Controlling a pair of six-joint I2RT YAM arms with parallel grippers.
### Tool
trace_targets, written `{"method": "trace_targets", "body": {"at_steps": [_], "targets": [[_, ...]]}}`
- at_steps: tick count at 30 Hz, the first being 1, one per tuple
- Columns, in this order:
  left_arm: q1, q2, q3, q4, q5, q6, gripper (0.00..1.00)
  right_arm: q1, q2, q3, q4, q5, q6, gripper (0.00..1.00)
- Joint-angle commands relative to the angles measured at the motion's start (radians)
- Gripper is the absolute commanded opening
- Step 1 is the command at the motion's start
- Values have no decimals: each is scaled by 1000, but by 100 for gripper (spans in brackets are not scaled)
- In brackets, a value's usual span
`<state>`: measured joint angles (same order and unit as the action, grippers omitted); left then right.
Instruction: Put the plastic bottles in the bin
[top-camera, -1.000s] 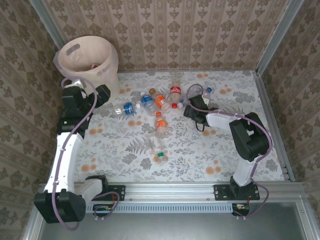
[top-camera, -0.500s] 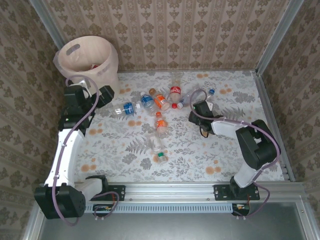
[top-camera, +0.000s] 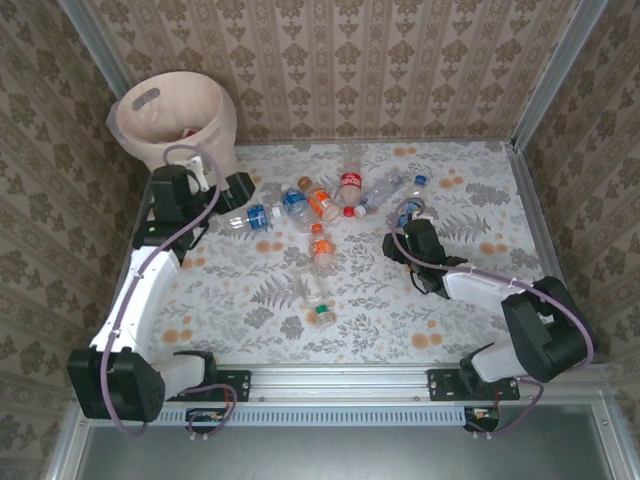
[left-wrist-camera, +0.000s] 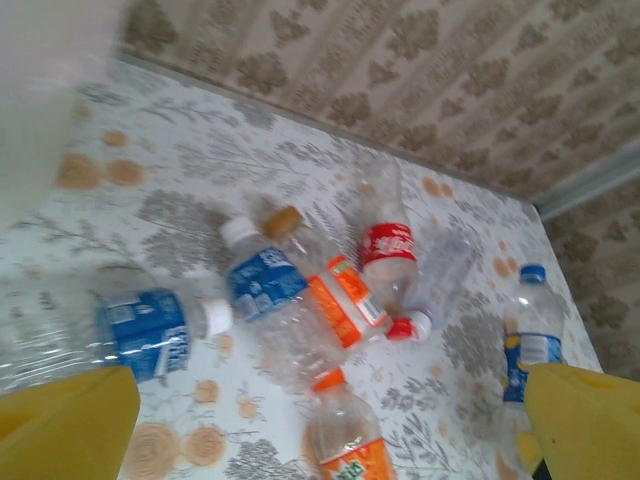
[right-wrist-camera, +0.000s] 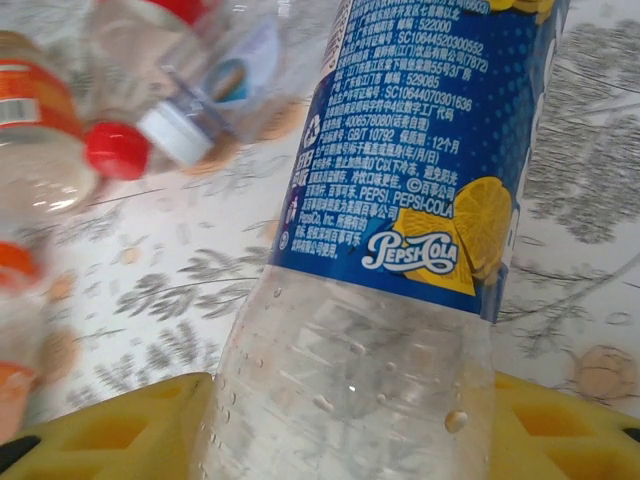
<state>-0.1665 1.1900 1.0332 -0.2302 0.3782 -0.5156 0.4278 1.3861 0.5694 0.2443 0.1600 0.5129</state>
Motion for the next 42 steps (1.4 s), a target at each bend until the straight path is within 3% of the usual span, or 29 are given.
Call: {"method": "trace_targets", "body": {"at_steps": [1,9,18,31,35,39,42], "targets": [[-43,27,14,87,51,30,100,29,-37,-20,98,-88,-59,48],[-149,157,59,169,197,24,100,101,-8,-3,235,-188,-92,42],[-315,339,155,169,214,44,100,181,38,61,283,-237,-152,44],[-375,541,212,301,258,-93,100,242,71,127,315,-273,-162,45],[-375,574,205,410,362,-136,88,244,76,135,319,-282,-162,45],[-375,568,199,413,355,-127,69,244,79,141,297,-306,-160,47],[-373,560,193,414,335,-124,60,244,81,143,293,-339,-154,59]]}}
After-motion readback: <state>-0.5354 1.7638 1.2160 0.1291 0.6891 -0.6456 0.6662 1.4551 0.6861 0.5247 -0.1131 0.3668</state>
